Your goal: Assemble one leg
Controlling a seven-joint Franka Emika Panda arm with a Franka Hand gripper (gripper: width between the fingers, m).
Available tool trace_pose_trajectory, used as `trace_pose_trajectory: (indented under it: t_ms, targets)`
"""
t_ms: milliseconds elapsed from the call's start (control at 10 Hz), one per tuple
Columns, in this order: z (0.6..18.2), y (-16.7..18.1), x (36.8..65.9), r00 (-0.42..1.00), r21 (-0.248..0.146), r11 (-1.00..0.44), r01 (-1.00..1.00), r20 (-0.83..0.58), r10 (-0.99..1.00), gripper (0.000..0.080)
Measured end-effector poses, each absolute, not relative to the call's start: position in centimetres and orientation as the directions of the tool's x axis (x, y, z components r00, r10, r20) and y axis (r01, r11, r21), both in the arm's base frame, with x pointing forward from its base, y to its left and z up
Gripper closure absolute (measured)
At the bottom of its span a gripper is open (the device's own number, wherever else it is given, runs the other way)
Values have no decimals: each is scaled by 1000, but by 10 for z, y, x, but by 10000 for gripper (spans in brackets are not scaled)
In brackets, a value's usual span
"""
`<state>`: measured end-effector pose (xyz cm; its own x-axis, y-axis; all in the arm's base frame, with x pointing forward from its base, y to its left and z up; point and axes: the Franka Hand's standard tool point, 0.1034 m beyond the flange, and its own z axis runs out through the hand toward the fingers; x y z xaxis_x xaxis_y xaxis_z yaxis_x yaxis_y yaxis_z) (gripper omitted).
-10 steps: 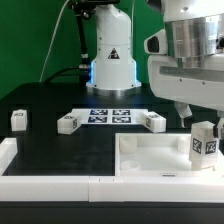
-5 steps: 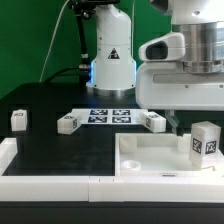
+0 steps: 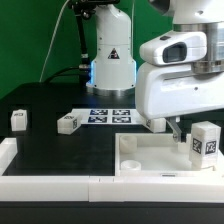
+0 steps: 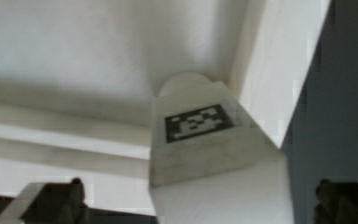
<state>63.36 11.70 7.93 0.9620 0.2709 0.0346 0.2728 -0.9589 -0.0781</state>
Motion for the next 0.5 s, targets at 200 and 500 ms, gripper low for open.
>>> trace_pose_trajectory:
  t_ms: [200,500]
  targets:
    - [79,117,634,964,-78,-960,267,34,265,273]
    - [79,117,634,969,-80,-966,247,33,245,509]
